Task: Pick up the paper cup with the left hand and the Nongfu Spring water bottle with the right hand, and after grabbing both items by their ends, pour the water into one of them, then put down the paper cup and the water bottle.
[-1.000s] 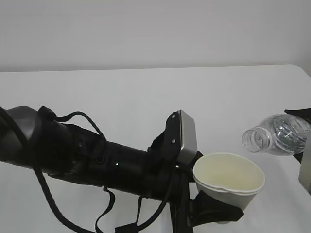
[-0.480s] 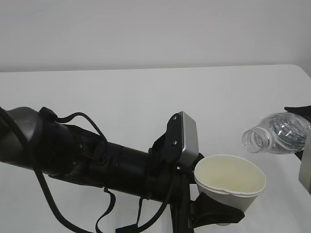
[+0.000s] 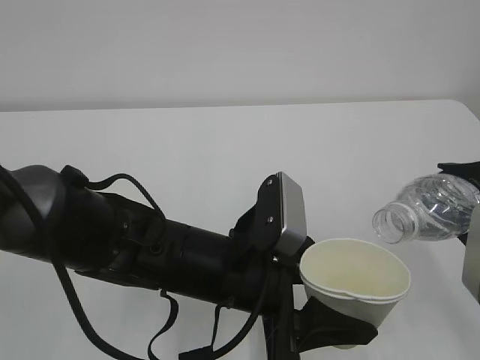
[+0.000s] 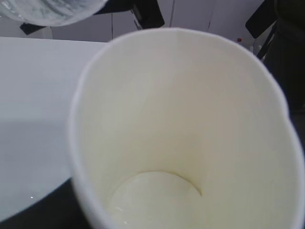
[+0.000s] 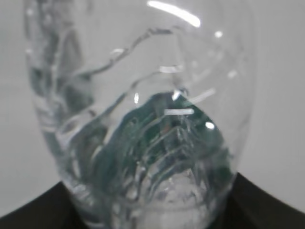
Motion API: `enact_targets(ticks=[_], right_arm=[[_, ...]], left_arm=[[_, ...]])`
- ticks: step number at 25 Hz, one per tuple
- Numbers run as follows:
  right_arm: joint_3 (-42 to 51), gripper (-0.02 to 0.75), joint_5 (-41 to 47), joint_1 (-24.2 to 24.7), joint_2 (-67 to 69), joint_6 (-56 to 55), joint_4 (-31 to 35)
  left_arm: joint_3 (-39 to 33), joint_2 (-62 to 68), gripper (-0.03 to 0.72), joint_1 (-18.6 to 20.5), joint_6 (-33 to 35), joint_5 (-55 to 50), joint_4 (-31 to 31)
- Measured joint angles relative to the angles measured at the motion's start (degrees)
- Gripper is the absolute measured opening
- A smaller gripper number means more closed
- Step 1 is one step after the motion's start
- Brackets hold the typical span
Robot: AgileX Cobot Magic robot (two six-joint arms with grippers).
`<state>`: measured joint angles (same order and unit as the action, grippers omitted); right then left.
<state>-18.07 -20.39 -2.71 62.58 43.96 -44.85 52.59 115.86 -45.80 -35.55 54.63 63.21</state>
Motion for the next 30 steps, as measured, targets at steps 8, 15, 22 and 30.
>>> enact_targets(ticks=[8, 15, 22, 30], right_arm=[[0.0, 0.437, 0.0, 0.0, 0.0, 2.7, 0.0], [0.0, 0.436, -2.4, 0.0, 0.0, 3.5, 0.0], [0.0, 0.436, -4.1, 0.0, 0.0, 3.8, 1.0], [0.0, 0.436, -5.5, 0.0, 0.0, 6.3, 2.6]], left_arm=[[0.0, 0.0, 0.421, 0.0, -0.1, 0.0, 0.0], [0.0, 0.0, 0.421, 0.0, -0.1, 0.0, -0.2], [0.0, 0.0, 0.421, 0.0, -0.1, 0.0, -0.5], [0.0, 0.0, 0.421, 0.0, -0.1, 0.0, -0.8]])
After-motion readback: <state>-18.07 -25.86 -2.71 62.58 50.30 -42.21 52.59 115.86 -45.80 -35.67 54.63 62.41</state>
